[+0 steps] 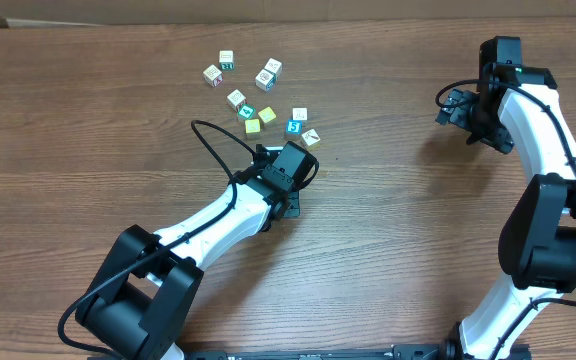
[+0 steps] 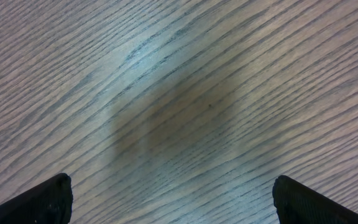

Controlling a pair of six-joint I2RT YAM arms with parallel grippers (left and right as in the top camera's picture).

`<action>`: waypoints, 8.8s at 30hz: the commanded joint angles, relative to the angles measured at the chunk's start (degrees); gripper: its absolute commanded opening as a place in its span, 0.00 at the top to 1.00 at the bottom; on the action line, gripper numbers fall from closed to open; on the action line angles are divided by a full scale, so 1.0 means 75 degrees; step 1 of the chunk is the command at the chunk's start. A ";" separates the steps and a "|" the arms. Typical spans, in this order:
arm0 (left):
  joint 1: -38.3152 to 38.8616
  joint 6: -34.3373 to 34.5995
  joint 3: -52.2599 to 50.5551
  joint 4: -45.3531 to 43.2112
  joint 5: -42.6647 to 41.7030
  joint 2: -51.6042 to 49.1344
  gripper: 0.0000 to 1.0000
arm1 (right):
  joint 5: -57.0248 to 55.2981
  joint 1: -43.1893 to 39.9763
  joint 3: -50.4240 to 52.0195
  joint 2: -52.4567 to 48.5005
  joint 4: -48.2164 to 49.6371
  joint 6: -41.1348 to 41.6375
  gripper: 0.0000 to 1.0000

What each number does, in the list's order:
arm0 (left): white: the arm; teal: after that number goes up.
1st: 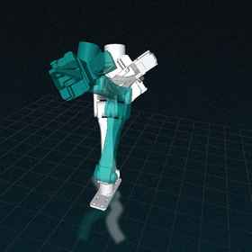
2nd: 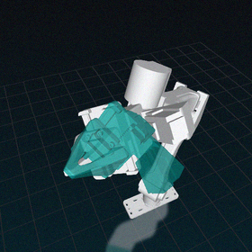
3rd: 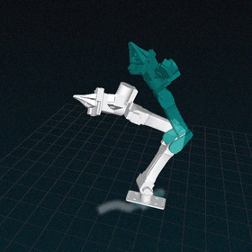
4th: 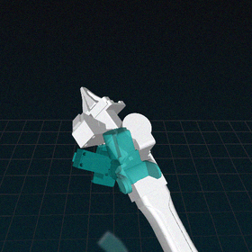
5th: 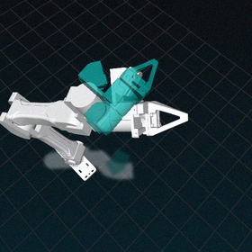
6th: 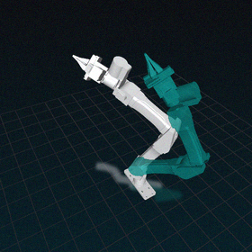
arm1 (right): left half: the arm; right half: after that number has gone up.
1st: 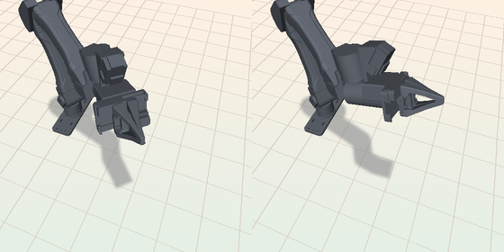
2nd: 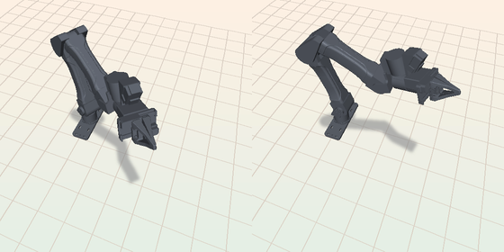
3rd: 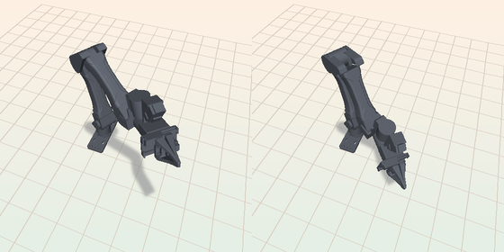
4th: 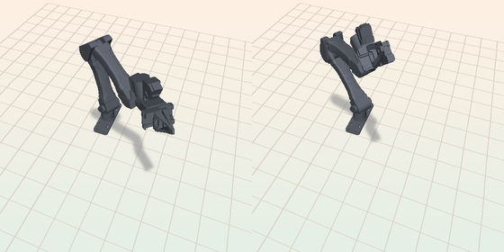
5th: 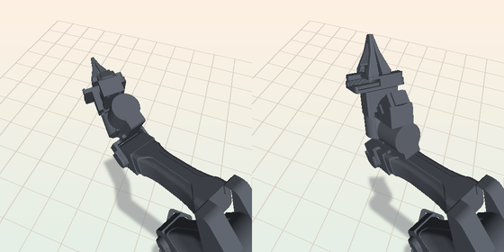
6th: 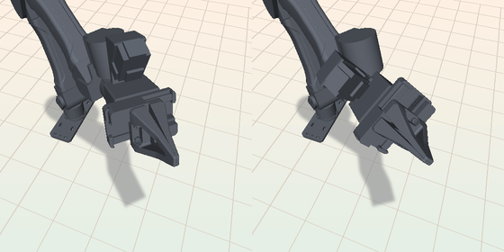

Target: Form a circle

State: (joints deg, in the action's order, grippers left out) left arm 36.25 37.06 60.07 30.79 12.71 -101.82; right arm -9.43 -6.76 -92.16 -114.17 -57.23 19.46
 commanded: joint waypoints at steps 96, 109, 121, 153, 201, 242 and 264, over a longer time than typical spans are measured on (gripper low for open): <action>-0.4532 -0.0831 0.3098 0.2836 0.0775 0.0114 0.00 | -0.0082 -0.0009 -0.0163 0.0192 0.0015 -0.0006 0.00; -0.4532 -0.0831 0.3098 0.2833 0.0775 0.0114 0.01 | -0.0082 -0.0009 -0.0163 0.0192 0.0015 -0.0006 0.00; -0.4532 -0.0831 0.3098 0.2833 0.0775 0.0114 0.00 | -0.0082 -0.0009 -0.0163 0.0192 0.0015 -0.0006 0.00; -0.4532 -0.0831 0.3098 0.2836 0.0775 0.0114 0.01 | -0.0082 -0.0009 -0.0163 0.0192 0.0015 -0.0006 0.00; -0.4532 -0.0831 0.2757 0.2827 0.0764 0.0947 0.00 | -0.0082 -0.0009 -0.0163 0.0192 0.0015 -0.0006 0.00; -0.4532 -0.0831 -0.1655 0.2865 0.0764 0.5324 0.00 | -0.0082 -0.0009 -0.0163 0.0192 0.0015 -0.0006 0.00; -0.4532 -0.0831 -0.1661 0.2658 0.0764 0.5284 0.01 | -0.0082 -0.0009 -0.0163 0.0192 0.0015 -0.0006 0.00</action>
State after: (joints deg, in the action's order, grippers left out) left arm 2.15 31.31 48.01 51.03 17.65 -62.00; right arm -9.43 -6.76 -92.16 -114.17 -57.19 19.49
